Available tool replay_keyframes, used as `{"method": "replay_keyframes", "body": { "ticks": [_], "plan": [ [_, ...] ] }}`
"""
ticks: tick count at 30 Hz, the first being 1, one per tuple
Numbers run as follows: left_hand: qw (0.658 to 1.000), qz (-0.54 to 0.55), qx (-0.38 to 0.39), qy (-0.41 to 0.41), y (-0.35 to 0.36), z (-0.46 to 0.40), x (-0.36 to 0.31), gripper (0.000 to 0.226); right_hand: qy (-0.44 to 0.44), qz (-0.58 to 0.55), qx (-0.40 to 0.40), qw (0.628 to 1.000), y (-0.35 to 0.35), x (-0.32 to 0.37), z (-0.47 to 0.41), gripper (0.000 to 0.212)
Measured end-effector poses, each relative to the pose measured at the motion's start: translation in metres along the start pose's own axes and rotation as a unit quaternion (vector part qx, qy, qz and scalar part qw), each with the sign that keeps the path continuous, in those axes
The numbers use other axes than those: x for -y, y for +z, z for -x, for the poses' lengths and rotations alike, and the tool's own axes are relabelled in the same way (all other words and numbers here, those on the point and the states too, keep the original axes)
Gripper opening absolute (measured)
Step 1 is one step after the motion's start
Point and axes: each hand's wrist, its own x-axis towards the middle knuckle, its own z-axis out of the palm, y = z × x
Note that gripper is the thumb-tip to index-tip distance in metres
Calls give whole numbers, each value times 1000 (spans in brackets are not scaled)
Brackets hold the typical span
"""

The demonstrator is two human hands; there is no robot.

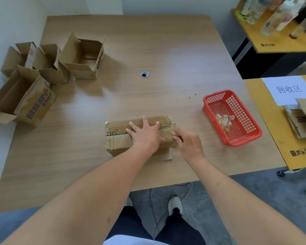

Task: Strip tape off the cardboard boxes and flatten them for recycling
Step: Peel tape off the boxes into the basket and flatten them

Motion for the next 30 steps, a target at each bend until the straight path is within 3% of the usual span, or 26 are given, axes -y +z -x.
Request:
{"method": "replay_keyframes", "body": {
  "ticks": [2, 7, 11, 18, 20, 22, 26, 30],
  "plan": [
    [1000, 6, 10, 1, -3, -1, -4, 69, -18, 28, 29, 999, -5, 4, -2, 45],
    [997, 69, 32, -8, -10, -5, -17, 55, -24, 76, 159, 984, -16, 7, -20, 17],
    [987, 155, 0, -46, -10, -12, -22, 42, -56, 81, 181, 979, -20, 5, -35, 13],
    [978, 192, -45, -69, 1, -14, -25, 72, -106, 7, 206, 973, -21, -22, -57, 11],
    [976, 196, -60, -69, 4, -13, -22, 72, -64, -48, 202, 976, -23, -27, -58, 12],
    [975, 200, -74, -68, 8, -11, -20, 73, 39, -153, 196, 968, -25, -30, -58, 15],
    [970, 215, -87, -72, 10, -9, -22, 75, 222, -360, 175, 889, -20, -32, -52, 12],
    [971, 210, -91, -74, 9, -7, -23, 74, 284, -415, 126, 855, -14, -31, -47, 8]
  ]
}}
